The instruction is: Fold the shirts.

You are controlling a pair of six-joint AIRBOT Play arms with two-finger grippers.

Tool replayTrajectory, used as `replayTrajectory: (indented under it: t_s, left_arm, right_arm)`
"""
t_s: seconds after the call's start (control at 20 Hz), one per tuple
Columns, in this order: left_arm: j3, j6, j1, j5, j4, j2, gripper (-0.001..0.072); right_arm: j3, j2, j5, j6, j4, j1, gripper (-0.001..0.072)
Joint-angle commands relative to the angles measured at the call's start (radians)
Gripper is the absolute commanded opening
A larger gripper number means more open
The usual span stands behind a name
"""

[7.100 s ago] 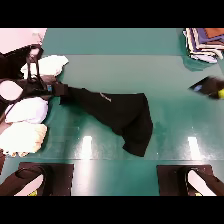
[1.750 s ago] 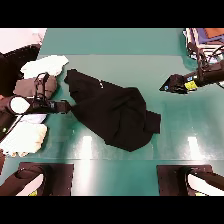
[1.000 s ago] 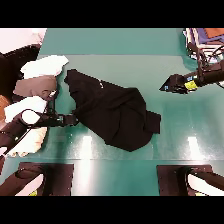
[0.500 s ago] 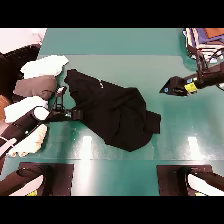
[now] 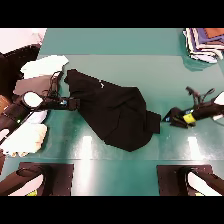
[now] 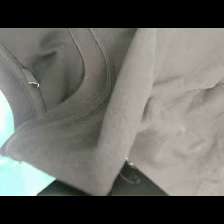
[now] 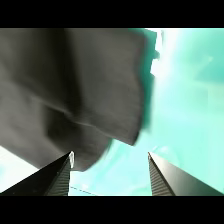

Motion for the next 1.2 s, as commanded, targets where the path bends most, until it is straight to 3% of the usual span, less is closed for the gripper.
replayTrajectory:
  t_s: [0.0,0.3,0.4,0.5,0.85,1.15]
  left_arm:
    - [0.02,0.0,0.004,-0.018,0.015,-0.001,0.0026]
    - [0.02,0.0,0.004,-0.048,0.016,0.0,0.0026]
    - [0.021,-0.01,0.004,-0.064,0.017,0.007,0.0026]
    - [0.047,-0.034,0.017,-0.086,0.024,0.043,0.0026]
    - [0.459,-0.033,0.252,-0.248,0.024,0.265,0.0026]
    - [0.993,-0.033,0.28,-0.267,0.02,0.311,0.0026]
  right_arm:
    - [-0.15,-0.025,-0.11,0.0,0.043,0.002,0.0487]
    - [-0.098,-0.18,-0.205,-0.031,0.097,0.114,0.0424]
    - [-0.063,-0.201,-0.2,-0.042,0.096,0.138,0.0178]
    - [-0.016,-0.19,-0.171,-0.042,0.094,0.141,0.0022]
    - [0.383,0.09,-0.032,-0.041,0.065,-0.005,0.0012]
    - [0.821,0.27,-0.095,-0.042,0.061,-0.134,0.0012]
